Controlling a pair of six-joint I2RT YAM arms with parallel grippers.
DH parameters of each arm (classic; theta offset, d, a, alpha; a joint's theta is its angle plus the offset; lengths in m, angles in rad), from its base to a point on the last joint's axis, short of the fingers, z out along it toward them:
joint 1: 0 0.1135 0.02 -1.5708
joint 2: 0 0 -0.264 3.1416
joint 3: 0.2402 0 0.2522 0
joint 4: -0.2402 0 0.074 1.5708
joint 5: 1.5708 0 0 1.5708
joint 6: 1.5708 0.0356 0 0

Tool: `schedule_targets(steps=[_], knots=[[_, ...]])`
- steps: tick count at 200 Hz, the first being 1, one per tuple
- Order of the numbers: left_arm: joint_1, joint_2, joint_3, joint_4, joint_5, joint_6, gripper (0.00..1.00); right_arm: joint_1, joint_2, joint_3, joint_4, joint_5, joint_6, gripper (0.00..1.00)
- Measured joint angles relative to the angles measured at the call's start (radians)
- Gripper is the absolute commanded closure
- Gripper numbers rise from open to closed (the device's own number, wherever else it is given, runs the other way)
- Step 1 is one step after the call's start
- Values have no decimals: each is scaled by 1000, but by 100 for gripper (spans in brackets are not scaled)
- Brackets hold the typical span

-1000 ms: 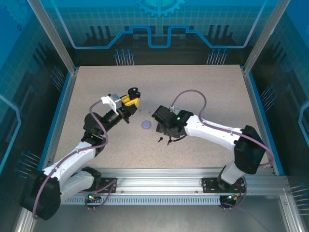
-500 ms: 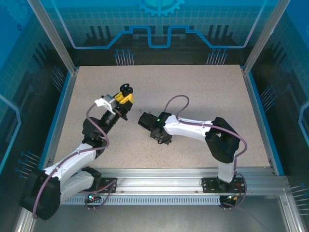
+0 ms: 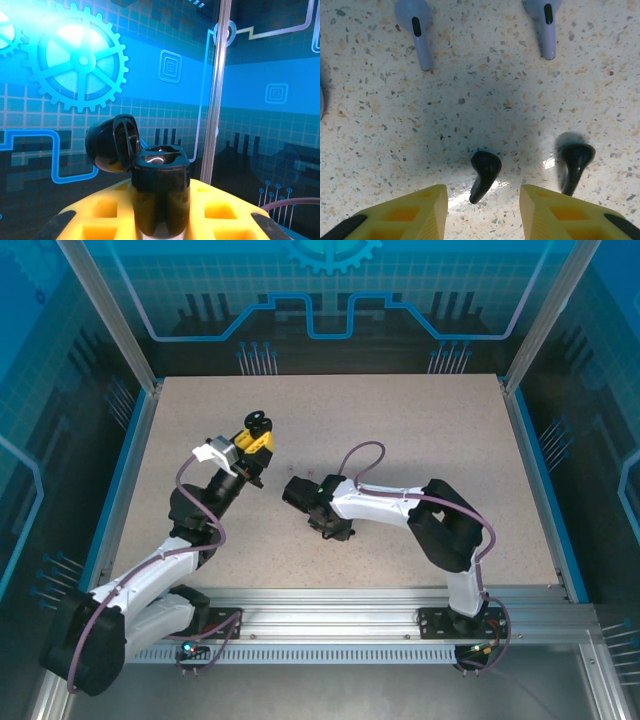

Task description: Insert the wireless bluetooth earbuds into the charging case

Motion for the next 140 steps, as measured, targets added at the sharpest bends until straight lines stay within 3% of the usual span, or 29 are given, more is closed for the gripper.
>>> schedule_targets(steps=[140], knots=[[0, 0, 0, 0, 1, 0, 100, -17, 33, -20, 43, -9, 11, 64]])
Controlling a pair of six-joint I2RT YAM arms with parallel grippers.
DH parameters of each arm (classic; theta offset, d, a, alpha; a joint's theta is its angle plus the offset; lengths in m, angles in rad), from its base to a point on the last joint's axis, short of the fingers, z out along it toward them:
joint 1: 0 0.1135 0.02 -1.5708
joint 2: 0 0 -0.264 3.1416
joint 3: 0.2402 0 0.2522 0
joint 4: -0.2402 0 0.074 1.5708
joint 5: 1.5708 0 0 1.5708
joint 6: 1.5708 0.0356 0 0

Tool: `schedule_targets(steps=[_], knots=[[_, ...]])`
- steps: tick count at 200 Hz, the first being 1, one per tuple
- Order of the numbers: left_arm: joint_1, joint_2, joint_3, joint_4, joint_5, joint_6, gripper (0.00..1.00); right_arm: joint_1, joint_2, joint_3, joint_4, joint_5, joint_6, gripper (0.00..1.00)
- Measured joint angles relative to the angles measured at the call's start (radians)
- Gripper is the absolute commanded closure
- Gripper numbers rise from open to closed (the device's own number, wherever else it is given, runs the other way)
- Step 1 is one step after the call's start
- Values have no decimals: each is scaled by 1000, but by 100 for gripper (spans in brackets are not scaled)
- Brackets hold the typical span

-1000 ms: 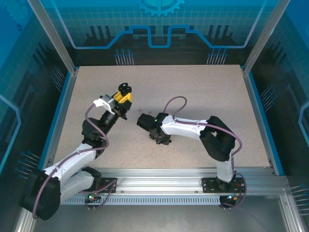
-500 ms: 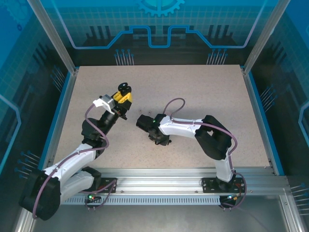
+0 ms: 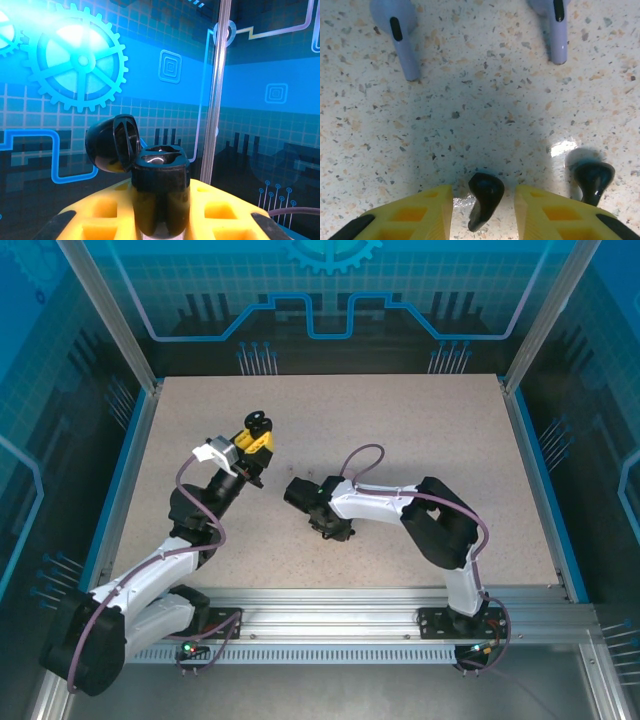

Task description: Insert the wireless bluetooth earbuds into the charging case

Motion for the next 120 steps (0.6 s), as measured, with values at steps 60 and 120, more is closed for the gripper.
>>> schedule_targets(steps=[60, 120], knots=[[0, 0, 0, 0, 2, 0, 100, -5, 4, -5, 4, -3, 4, 66], [-10, 0, 0, 0, 4, 0, 100, -6, 4, -5, 3, -3, 3, 67]])
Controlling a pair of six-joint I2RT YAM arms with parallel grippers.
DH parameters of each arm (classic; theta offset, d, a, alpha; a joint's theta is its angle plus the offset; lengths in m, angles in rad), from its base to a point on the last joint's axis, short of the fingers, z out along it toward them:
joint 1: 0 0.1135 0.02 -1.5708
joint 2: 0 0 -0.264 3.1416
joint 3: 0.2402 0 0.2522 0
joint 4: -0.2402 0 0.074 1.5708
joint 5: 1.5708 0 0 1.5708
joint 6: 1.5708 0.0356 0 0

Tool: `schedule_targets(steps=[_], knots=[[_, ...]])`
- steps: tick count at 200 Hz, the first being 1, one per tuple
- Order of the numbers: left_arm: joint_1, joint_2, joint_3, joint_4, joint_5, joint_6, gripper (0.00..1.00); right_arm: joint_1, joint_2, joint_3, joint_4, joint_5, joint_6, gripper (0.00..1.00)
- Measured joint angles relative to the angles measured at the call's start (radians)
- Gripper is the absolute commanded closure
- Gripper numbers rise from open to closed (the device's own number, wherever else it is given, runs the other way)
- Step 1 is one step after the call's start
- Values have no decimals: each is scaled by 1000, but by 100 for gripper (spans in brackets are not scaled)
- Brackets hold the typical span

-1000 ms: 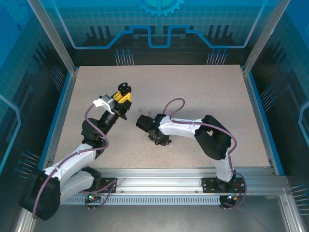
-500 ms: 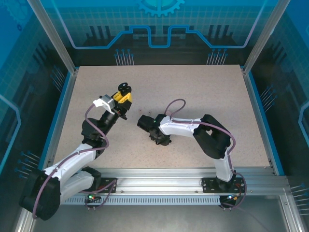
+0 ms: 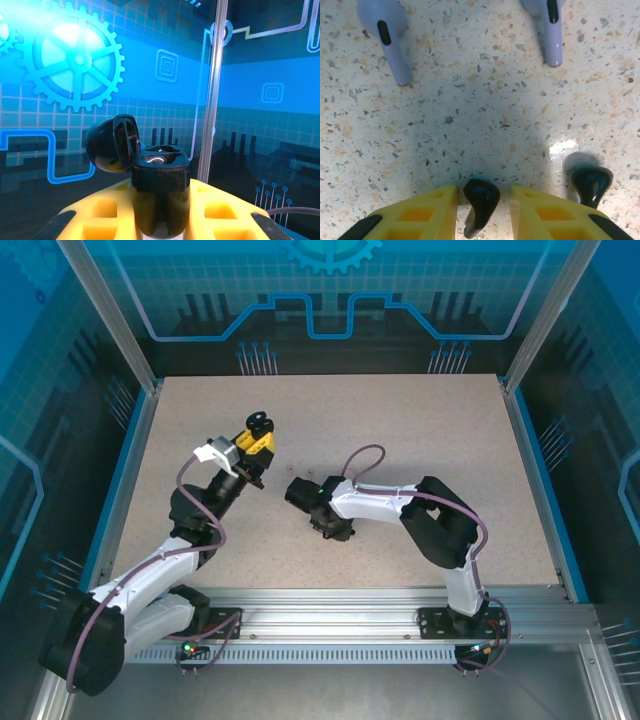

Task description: Insert the wireless bluetooth earbuds into the charging case

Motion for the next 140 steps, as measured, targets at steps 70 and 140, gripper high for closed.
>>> schedule_targets(steps=[70, 140], knots=[[-11, 0, 0, 0, 1, 0, 100, -5, 0, -1, 1, -4, -8, 70], [-35, 0, 0, 0, 4, 3, 100, -6, 0, -2, 14, -2, -35, 78]])
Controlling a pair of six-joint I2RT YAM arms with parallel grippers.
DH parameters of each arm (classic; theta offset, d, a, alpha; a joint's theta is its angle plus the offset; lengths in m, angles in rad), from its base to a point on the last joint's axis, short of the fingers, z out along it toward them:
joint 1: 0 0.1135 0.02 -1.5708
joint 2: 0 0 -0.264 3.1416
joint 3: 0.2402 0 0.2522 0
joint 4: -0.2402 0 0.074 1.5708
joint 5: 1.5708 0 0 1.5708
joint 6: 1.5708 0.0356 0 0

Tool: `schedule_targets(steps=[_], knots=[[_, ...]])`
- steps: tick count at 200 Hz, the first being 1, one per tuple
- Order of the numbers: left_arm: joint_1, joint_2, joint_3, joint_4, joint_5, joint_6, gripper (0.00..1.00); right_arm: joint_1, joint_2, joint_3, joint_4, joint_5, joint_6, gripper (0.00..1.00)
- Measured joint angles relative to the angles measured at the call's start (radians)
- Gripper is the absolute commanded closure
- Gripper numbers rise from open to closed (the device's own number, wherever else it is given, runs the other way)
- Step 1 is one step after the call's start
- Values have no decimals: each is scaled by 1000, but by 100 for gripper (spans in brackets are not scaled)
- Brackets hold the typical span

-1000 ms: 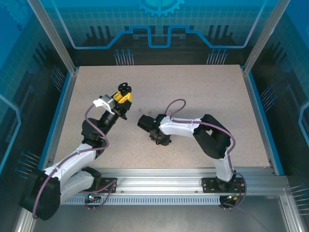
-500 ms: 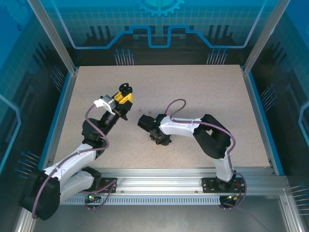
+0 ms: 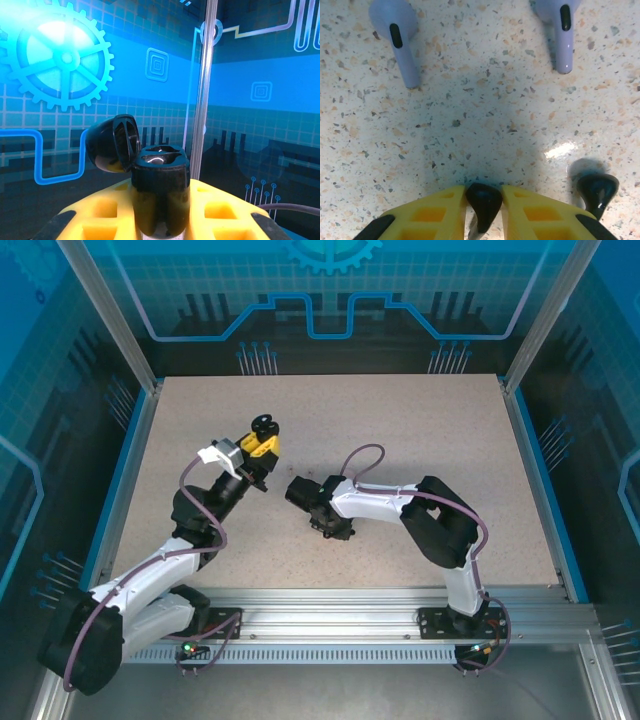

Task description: Insert the wireless bluetooth earbuds into the charging case

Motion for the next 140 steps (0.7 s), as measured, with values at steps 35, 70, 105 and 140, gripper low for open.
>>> schedule_targets(steps=[35, 70, 105, 140], knots=[[-6, 0, 0, 0, 1, 0, 100, 0, -3, -3, 5, 0, -23, 82], [-12, 0, 0, 0, 3, 1, 100, 0, -8, -8, 12, 3, -59, 85], [-15, 0, 0, 0, 3, 5, 100, 1, -10, -13, 19, 7, -103, 77], [-25, 0, 0, 0, 3, 8, 100, 1, -10, -14, 18, 11, -123, 71]])
